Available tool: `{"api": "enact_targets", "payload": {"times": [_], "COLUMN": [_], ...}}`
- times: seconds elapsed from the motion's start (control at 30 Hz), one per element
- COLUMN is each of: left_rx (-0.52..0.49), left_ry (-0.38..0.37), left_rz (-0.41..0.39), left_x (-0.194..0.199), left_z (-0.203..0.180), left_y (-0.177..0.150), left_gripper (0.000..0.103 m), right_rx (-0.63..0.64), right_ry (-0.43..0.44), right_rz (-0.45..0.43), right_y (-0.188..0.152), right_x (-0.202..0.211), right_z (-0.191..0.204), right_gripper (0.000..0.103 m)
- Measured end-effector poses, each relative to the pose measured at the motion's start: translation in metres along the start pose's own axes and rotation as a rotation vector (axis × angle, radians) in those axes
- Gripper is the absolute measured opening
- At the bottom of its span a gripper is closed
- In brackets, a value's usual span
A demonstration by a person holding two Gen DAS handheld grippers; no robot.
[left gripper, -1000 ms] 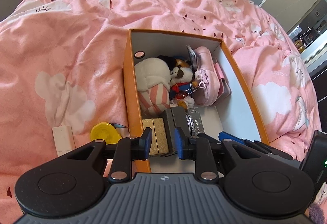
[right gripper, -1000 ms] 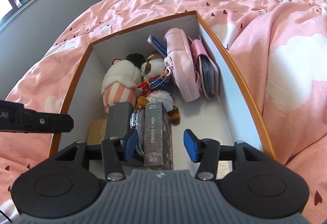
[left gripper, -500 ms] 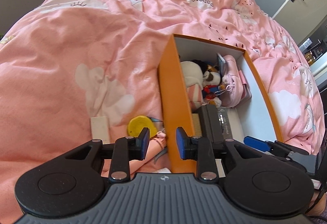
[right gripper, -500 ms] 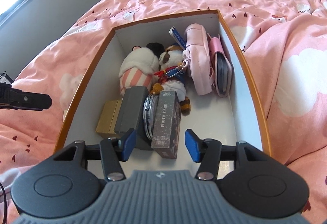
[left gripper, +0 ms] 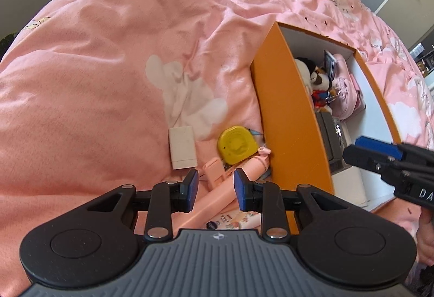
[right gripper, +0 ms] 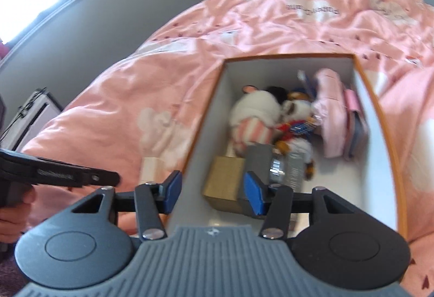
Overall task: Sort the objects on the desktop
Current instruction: 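Open both tools to release the items and withdraw toward the pile, then grasp the pink selfie stick with left tool while right tool grasps the lotion tube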
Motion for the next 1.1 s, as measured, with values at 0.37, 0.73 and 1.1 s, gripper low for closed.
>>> {"api": "enact_targets", "payload": {"times": [0.37,0.73,1.1], "left_rx": [-0.307,-0.348,-0.329], "left_ry": [-0.033,-0.05,-0.089], "left_rz": [0.081,0.164,0.175], "left_x": [-0.012,-0.015,-0.016], "left_z": [-0.015,0.002,0.008], "left_y": [-0.026,-0.049,-0.054], "left_gripper": [0.032,0.032,0.032], "right_rx": [0.277,0.707,0.813], "right_ry": [0.038,-0.057,-0.178], "right_rz": [0.189,0.467,0.549], "right_y": [-0.013,-0.077,-0.112], "right_x": [-0.038,-0.1,-0.138], "right_z": [0.067,0.102,0.105], "right_gripper": [0.033,0.031,0.033]}}
Point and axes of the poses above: each gripper's, at about its wrist camera, not at the fingertips, and x roughly against the way its jaws point, z to its left, y to its top, the point moved 5 cm from there along -x, roughly the way its jaws point, and after that the axes turned 15 degrees about -x, right-handed, at the moved point
